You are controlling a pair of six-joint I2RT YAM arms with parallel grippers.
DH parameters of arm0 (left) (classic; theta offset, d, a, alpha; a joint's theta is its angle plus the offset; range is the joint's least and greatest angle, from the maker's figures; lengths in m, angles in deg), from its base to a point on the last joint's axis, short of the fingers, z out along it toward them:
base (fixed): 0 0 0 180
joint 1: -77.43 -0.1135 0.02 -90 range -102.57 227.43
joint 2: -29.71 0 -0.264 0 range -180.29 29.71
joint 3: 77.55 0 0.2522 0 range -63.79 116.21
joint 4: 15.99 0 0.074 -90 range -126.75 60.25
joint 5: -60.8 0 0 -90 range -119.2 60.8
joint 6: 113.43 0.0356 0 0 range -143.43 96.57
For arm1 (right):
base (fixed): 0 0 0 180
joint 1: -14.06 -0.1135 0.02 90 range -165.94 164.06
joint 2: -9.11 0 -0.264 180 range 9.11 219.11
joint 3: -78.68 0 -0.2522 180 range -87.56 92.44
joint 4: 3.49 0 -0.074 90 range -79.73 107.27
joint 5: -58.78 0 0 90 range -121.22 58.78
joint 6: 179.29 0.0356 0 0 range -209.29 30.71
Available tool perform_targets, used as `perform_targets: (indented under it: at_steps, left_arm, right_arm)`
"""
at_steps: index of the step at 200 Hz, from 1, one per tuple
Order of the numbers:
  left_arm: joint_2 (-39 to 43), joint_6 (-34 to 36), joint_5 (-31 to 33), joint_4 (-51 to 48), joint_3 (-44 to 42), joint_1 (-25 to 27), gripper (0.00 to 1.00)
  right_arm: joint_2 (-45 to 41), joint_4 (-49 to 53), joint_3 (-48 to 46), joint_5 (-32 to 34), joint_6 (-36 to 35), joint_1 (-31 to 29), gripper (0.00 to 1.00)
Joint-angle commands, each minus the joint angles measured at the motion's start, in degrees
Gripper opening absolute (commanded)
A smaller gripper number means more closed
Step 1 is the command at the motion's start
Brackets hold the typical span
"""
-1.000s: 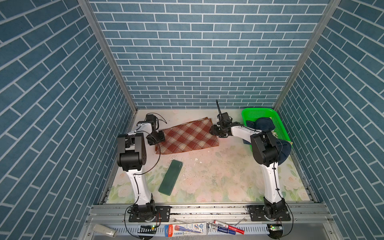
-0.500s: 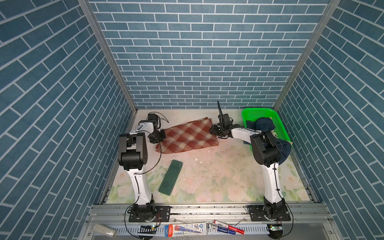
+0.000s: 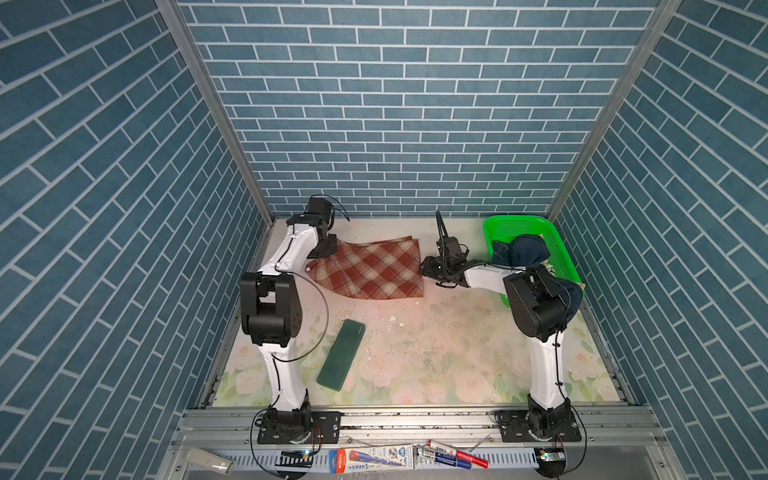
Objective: Fold and stack the skirts
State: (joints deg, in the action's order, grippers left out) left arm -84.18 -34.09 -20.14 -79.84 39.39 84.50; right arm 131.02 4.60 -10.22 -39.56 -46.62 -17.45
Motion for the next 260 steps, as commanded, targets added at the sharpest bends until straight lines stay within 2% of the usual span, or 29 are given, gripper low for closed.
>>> perform_targets:
  at_steps: [1, 32, 59, 117, 155, 208, 260]
  left_arm:
    - [-3.3, 1.1, 8.1, -6.5, 5.3, 4.5, 0.0]
    - [-8.8, -0.6, 12.6, -12.3, 14.2, 10.5, 0.0]
    - [-13.8, -3.6, 12.3, -16.7, 21.2, 14.4, 0.0]
    - [-20.4, -10.3, 3.5, -18.6, 30.5, 20.6, 0.0]
    - [-20.0, -15.5, -2.7, -15.9, 29.1, 22.1, 0.0]
    - [-19.6, -22.4, -7.8, -9.5, 25.4, 23.4, 0.0]
    - [-20.8, -26.1, -9.1, -8.5, 27.7, 24.4, 0.0]
  right_arm:
    - [-0.2, -0.6, -3.5, -0.7, 6.4, -0.9, 0.47]
    - [0.5, -2.3, -3.5, -1.6, 8.7, -1.0, 0.41]
    - [0.8, -4.0, -4.3, -1.9, 10.6, -1.0, 0.3]
    - [1.1, -10.3, -7.9, -3.4, 14.1, -1.0, 0.24]
    - [1.2, -13.1, -9.5, -4.1, 15.6, -0.5, 0.24]
    - [0.7, -17.3, -12.7, -5.1, 17.4, 0.5, 0.24]
    - [1.1, -18.3, -13.3, -5.4, 18.0, 1.1, 0.24]
